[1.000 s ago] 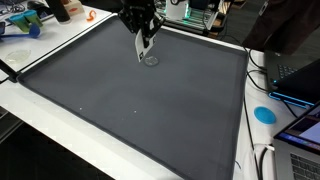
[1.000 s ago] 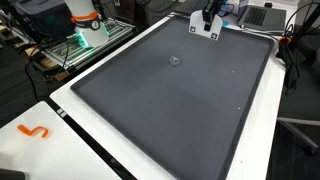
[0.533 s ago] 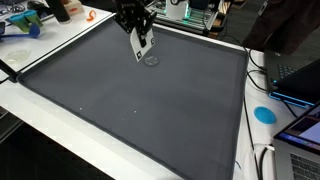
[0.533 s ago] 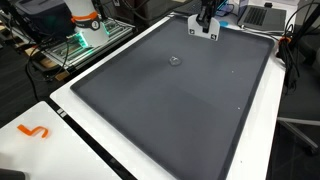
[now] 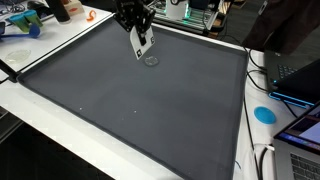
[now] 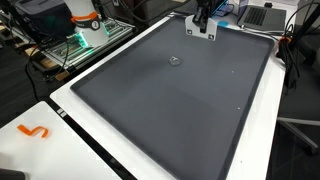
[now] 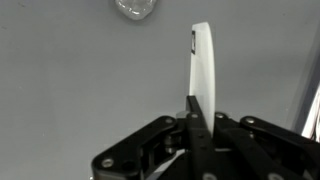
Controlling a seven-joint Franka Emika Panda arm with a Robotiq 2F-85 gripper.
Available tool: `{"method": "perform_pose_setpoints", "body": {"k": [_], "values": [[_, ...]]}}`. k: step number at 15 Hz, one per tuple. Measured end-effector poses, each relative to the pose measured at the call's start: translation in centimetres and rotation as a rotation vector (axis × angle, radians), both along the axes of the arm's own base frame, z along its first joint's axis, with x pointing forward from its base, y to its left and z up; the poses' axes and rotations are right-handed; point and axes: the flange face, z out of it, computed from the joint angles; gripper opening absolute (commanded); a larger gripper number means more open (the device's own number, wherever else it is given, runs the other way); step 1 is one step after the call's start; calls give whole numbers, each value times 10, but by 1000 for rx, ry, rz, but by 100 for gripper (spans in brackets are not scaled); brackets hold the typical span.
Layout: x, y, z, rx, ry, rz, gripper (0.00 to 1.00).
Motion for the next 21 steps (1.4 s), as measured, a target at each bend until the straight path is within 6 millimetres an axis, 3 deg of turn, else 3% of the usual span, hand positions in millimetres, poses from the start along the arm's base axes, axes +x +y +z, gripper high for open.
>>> {"method": "perform_pose_setpoints", "body": {"k": [8,21], "values": [[1,-17,-10,206,-24,-4,1],[-33,-28,-63,411,-160,69,1]]}}
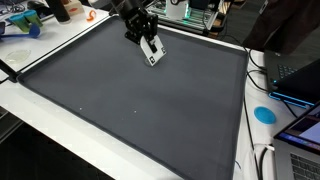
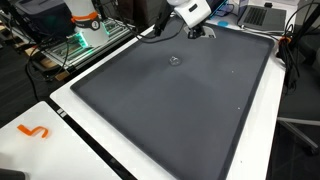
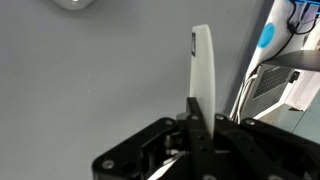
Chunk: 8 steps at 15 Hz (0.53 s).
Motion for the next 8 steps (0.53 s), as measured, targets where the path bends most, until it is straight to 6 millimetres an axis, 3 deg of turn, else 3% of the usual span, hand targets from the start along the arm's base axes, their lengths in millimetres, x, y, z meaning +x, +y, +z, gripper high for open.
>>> {"method": "perform_pose_setpoints", "body": {"k": [4,8], "values": [[-7,0,-4,-14,-34,-28,1],[-15,14,-5,-70,-74,-48,1]]}}
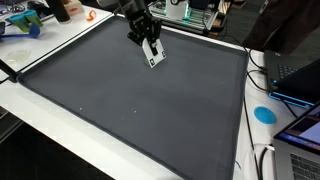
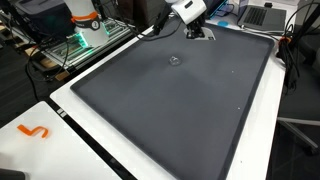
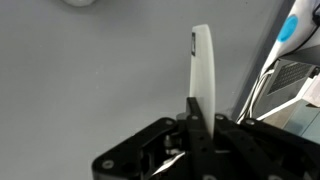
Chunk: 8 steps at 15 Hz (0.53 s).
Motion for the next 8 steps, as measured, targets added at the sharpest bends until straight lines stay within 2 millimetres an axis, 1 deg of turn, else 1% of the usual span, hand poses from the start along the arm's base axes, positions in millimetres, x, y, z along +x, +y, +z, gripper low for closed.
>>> {"method": "perform_pose_setpoints", "body": {"k": [4,8], "values": [[-10,20,-7,-76,-33,-13,1],[-24,35,-19,-129,-32,-34,1]]}}
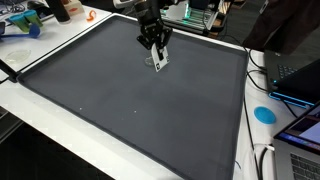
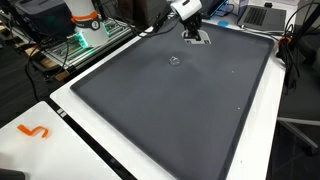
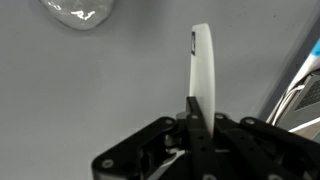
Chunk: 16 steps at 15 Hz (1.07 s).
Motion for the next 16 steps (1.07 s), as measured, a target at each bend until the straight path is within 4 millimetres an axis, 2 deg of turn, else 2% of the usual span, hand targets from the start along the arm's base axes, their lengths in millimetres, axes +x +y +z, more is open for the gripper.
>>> {"method": "perform_pose_setpoints", "body": {"k": [8,16], "values": [[-24,12,-19,-58,34,-49,1],[-34,26,-23,-122,45,-125,1]]}}
